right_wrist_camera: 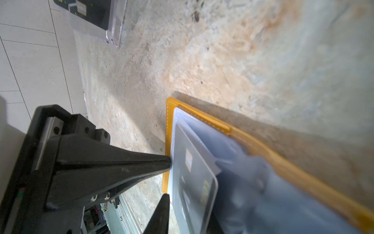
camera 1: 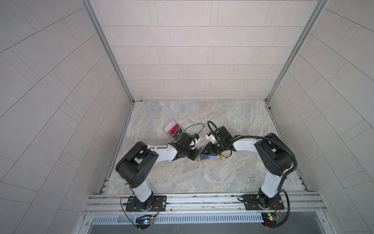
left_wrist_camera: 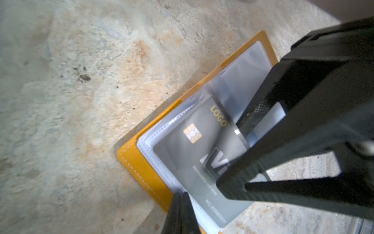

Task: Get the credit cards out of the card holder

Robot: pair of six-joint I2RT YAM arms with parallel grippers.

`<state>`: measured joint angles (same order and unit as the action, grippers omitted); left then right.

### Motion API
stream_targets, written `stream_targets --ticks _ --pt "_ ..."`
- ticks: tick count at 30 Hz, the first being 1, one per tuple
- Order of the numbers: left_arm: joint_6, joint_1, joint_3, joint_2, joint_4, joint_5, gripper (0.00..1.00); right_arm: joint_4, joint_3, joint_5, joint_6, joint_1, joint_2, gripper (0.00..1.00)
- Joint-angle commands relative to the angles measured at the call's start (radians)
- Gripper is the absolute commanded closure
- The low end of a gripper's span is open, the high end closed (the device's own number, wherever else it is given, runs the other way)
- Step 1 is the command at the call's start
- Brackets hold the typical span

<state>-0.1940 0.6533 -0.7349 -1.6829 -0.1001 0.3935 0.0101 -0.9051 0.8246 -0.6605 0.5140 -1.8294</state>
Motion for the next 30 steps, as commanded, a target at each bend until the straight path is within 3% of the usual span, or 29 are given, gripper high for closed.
stream_targets --ticks 1,16,30 --pt "-0.004 0.006 -0.004 -0.006 0.036 -0.030 1.00 -0.004 -0.023 0.022 0.001 0.003 -0.027 0.74" --pt "0.034 0.006 -0.042 0.053 0.051 -0.061 1.00 -0.009 -0.019 0.005 0.009 0.000 -0.056 0.74" --pt "0.041 0.006 -0.029 0.000 -0.061 -0.003 1.00 -0.009 -0.026 0.004 0.011 -0.003 -0.068 0.75"
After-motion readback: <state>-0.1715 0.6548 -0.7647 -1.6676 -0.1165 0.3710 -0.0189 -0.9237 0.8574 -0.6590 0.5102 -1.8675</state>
